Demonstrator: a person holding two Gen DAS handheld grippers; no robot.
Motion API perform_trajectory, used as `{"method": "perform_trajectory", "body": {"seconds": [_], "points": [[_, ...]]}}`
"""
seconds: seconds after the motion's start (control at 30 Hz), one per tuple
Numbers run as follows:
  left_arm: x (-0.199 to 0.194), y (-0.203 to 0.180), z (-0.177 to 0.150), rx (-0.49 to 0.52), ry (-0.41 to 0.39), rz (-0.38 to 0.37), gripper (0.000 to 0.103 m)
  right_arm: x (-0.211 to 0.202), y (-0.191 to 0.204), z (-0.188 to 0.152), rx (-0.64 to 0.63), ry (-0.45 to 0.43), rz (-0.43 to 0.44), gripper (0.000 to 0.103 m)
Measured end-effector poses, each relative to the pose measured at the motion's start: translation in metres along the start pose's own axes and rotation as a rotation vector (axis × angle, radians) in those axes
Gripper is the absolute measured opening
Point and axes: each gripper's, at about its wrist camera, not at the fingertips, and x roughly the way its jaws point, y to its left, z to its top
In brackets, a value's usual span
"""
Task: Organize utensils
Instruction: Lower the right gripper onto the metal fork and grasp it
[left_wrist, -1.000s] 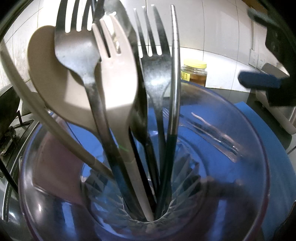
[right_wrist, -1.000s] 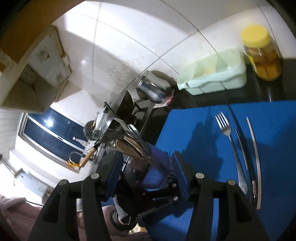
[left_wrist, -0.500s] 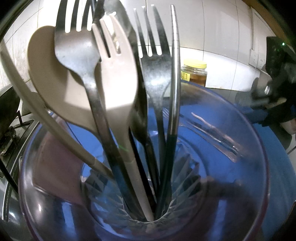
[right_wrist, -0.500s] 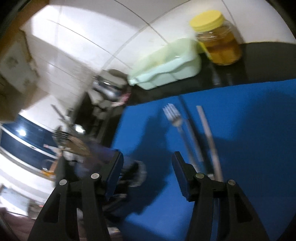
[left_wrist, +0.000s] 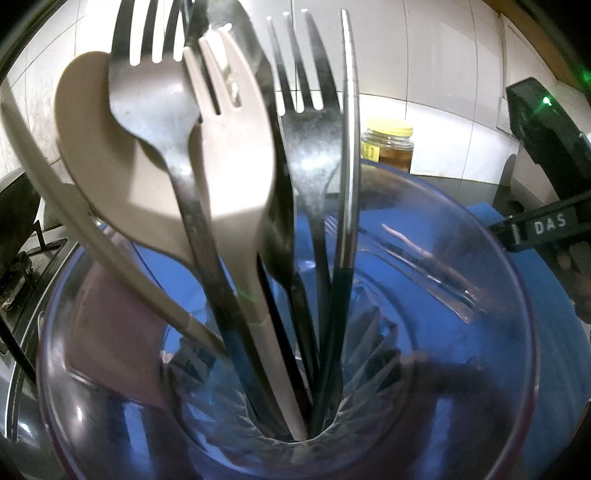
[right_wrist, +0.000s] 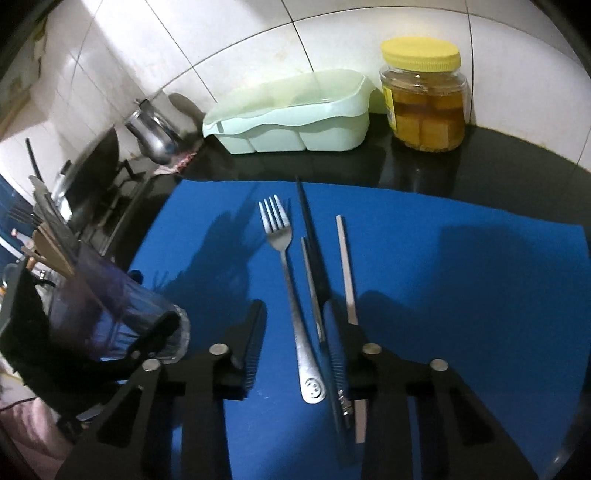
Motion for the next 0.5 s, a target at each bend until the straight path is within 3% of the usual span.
{"method": "perform_trajectory", "body": {"seconds": [0.23,0.5], "points": [[0.0,0.0,0.0,0.0,0.0,0.0,0.079,0.02,0.024,0.012,-0.107,0.056,-0.002,0.024],[0.0,0.0,0.0,0.0,0.0,0.0,0.08,0.052,0.04,0.027,-0.204,0.143,-0.06,0.024]]}}
